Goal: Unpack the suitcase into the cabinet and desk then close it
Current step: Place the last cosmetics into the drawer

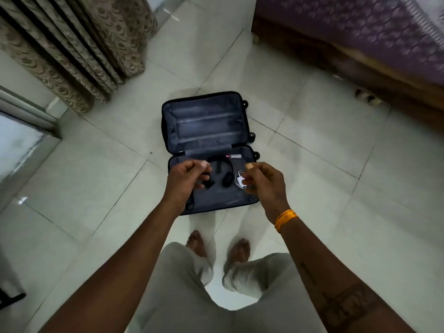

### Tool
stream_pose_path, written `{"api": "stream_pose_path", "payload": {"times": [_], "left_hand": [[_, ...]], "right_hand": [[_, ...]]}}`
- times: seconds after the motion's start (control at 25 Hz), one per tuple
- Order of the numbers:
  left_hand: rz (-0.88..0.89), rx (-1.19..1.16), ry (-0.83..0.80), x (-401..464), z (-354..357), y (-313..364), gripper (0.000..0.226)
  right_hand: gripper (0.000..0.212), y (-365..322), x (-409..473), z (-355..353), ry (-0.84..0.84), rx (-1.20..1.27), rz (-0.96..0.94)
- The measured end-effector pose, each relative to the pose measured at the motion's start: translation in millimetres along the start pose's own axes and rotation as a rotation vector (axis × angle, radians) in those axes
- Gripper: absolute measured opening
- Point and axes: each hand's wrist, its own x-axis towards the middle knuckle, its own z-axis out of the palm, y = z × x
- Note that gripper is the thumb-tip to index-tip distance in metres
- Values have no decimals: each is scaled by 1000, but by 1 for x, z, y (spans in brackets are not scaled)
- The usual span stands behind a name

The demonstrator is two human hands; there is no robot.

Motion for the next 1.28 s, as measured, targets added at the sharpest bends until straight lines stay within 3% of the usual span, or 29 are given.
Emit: {"api": "stream_pose_path", "payload": {"times": [0.24,0.4,0.48,0.56,0.68,0.8,0.96,1.16,1.28], "left_hand": [[-61,81,75,163,20,-152,9],[-31,234,150,270,35,-264,3],[91,544,127,308,40,-311,5],[242,937,-32,338,49,-355,7],[339,1299,-287,361,60,-406,13],[374,1607,-327,366,79,-432,32],[335,1747,-275,369,96,-429,29],[311,1777,-323,365,99,-424,28],[329,1799,-325,368,106,-427,30]], "right_hand": [[10,142,160,51,-22,-57,53],[18,247,269,87,-27,-138,77],[15,288,313,101,-24,-209,60],[9,331,359,115,-39,-335,1],[7,375,418,133,-49,-673,-89],[22,395,449,143,2,-964,-191],[31,409,457,159,12,-1152,-318],[29,414,463,163,1,-1186,-294],[29,413,463,165,23,-988,-190]]}}
